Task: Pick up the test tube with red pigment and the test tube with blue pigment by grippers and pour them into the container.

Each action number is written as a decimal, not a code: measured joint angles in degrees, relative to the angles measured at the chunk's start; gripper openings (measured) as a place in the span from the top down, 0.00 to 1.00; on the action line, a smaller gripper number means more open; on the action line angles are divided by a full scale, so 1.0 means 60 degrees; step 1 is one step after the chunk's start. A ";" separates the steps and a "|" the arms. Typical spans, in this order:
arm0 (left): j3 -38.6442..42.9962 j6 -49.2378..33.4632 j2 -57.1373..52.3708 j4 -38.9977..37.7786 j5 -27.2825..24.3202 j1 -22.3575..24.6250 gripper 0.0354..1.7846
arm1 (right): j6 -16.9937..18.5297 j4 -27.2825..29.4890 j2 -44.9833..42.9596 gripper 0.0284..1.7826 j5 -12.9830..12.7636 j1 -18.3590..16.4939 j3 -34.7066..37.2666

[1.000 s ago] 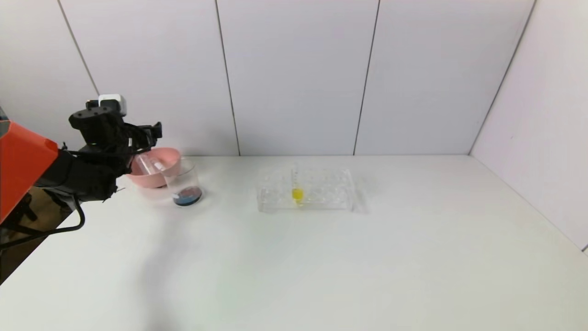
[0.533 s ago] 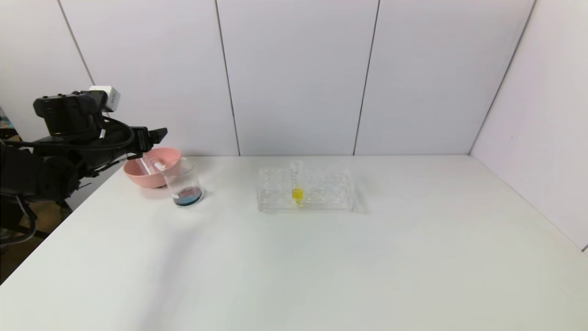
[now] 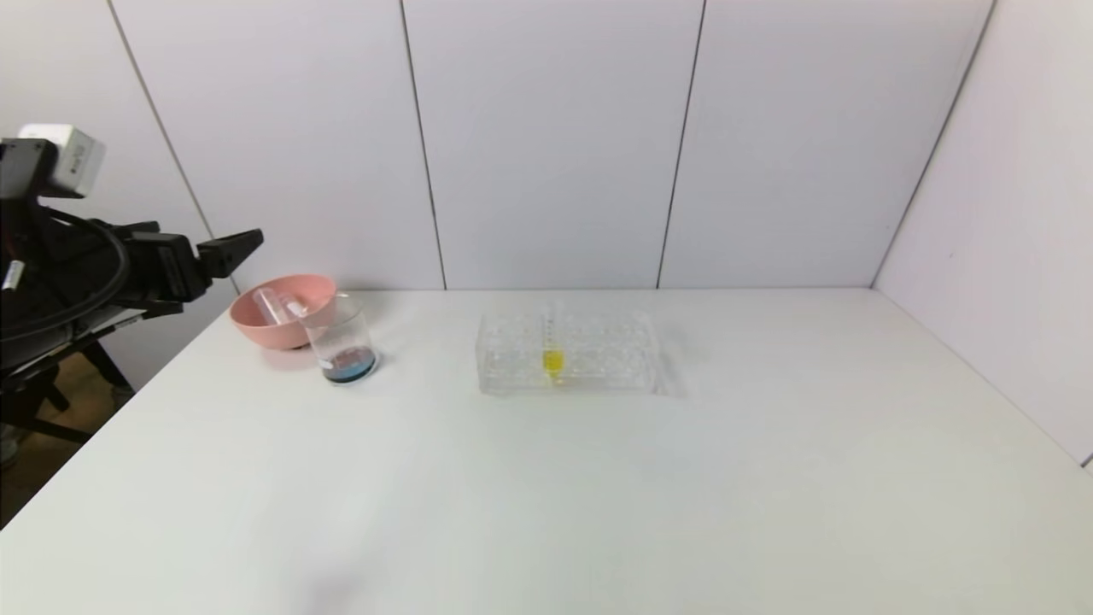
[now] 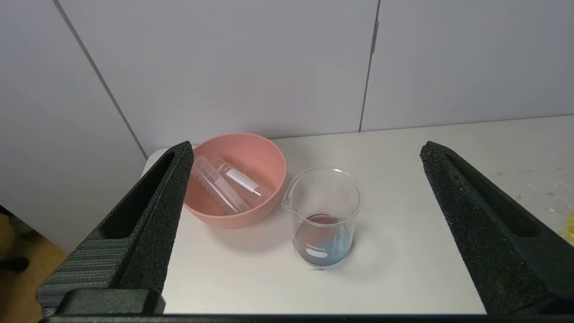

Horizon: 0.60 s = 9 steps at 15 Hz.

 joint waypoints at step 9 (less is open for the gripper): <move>0.1178 0.0794 -0.6445 0.2525 0.0035 0.0006 0.01 | 0.0000 0.0004 0.0000 0.00 0.0000 0.0000 0.0000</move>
